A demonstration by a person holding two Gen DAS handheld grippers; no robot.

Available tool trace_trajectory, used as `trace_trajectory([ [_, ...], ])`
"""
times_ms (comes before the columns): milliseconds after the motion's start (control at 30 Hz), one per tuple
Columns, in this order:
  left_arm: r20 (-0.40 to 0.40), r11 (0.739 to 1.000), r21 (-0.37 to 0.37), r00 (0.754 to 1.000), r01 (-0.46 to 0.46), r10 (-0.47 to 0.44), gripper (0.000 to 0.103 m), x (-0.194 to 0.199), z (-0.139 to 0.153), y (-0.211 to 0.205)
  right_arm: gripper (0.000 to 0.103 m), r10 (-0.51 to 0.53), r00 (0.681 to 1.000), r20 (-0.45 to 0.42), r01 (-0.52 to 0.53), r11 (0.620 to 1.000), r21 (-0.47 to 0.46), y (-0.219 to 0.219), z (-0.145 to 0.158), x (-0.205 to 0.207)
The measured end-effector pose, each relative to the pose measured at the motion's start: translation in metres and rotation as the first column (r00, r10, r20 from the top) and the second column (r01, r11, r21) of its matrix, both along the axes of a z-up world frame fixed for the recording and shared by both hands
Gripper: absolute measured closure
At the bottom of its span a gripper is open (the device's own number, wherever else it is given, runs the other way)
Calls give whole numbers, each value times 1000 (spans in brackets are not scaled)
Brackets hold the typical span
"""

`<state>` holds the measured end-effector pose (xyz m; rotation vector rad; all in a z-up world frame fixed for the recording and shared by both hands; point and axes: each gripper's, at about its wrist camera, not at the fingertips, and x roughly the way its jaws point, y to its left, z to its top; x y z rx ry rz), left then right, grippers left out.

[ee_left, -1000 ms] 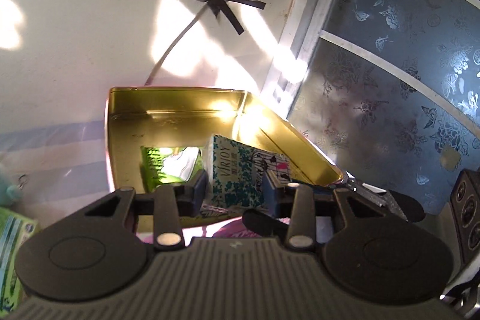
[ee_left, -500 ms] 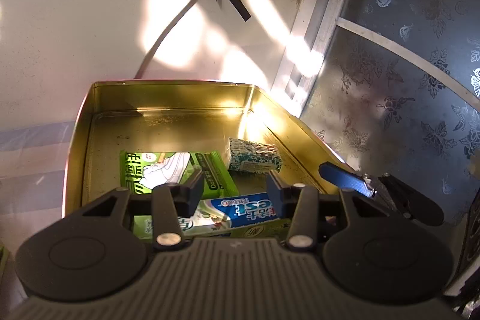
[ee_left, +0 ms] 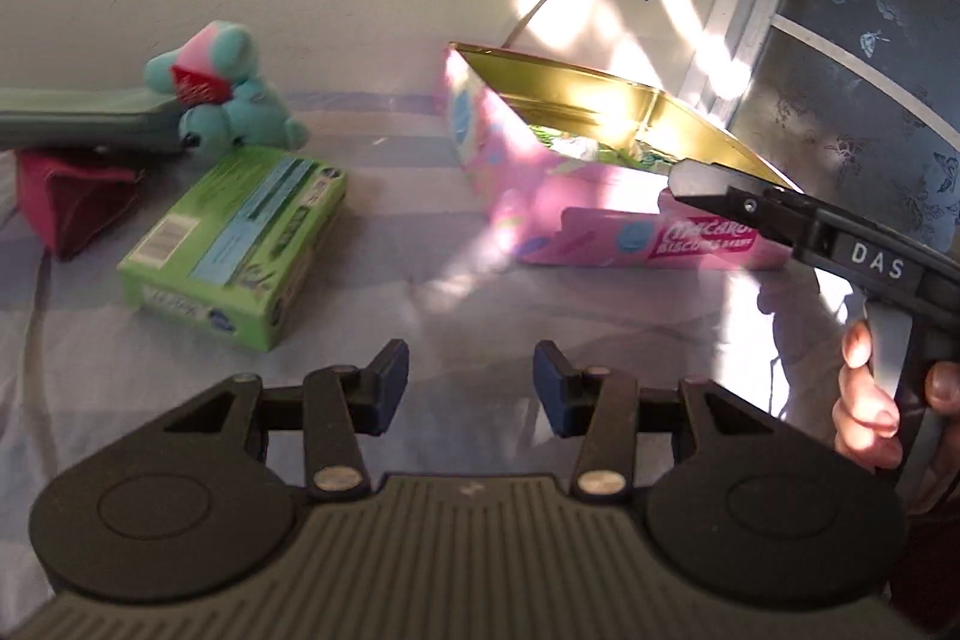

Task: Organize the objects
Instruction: 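Close both tools on the green box from its two ends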

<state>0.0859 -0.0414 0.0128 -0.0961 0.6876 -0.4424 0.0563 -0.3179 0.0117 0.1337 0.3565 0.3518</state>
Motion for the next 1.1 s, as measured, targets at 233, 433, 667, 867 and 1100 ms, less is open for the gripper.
trace_trajectory([
  [233,-60,963,-138,973,-230,224,55,0,-14,85,49,214,969,-121,-220,975,-35,100,-7,45],
  [433,-61,953,-191,971,-237,229,55,-11,-17,96,49,155,957,-245,-170,985,-41,146,-13,137],
  [667,-63,951,-214,975,-221,212,55,-13,-20,105,50,116,924,-364,-123,992,4,142,-43,182],
  [867,-55,955,-157,968,-252,247,55,-12,-15,95,56,167,919,-356,-164,986,39,127,-45,135],
  [1100,5,936,29,936,-351,351,48,-16,-10,81,55,175,938,-299,-169,984,47,121,-42,76],
])
